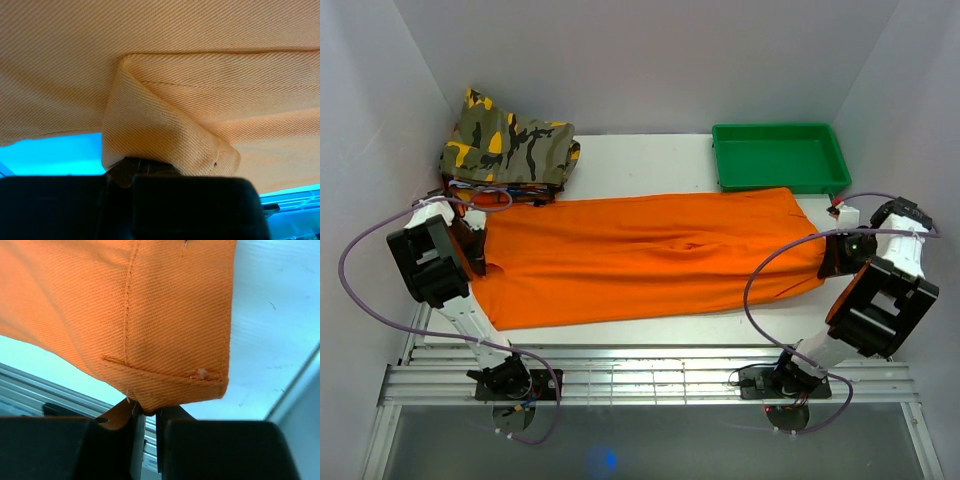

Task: Fold and stack the trousers
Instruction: Flatten the trousers out

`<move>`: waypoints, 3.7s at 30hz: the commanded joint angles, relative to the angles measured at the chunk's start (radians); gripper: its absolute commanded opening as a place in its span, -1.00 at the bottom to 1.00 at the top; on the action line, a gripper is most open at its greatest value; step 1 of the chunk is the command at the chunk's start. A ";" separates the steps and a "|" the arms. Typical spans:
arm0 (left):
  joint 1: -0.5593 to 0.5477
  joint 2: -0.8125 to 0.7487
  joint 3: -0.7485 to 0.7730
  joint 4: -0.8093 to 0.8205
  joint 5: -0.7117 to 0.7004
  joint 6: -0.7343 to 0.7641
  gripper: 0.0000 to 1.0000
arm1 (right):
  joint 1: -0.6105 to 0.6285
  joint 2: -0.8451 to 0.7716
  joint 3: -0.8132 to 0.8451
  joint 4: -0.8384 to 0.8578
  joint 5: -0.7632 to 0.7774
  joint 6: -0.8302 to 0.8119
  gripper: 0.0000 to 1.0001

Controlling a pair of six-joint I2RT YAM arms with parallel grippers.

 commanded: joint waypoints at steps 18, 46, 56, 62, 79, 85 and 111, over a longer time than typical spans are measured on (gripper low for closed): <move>-0.239 -0.223 0.306 -0.175 0.536 0.219 0.57 | 0.049 0.178 0.338 0.046 -0.040 0.071 0.49; -0.551 -0.159 0.192 0.131 0.572 -0.203 0.45 | 0.226 0.017 0.124 -0.053 -0.237 0.087 -0.84; -0.427 -0.188 0.146 0.153 0.567 -0.265 0.42 | 0.995 0.178 0.084 0.178 -0.049 0.337 -0.31; -0.377 -0.200 0.133 0.133 0.610 -0.239 0.45 | 1.000 0.083 0.089 0.155 -0.033 0.318 0.97; -0.376 -0.194 0.044 0.191 0.622 -0.252 0.44 | 0.303 -0.017 0.061 0.117 -0.025 0.366 0.32; -0.374 -0.176 0.042 0.211 0.632 -0.275 0.44 | 0.146 0.088 -0.034 0.195 -0.268 0.453 0.40; -0.374 -0.162 0.039 0.228 0.629 -0.288 0.44 | 0.138 -0.006 -0.242 0.591 -0.621 0.762 -0.84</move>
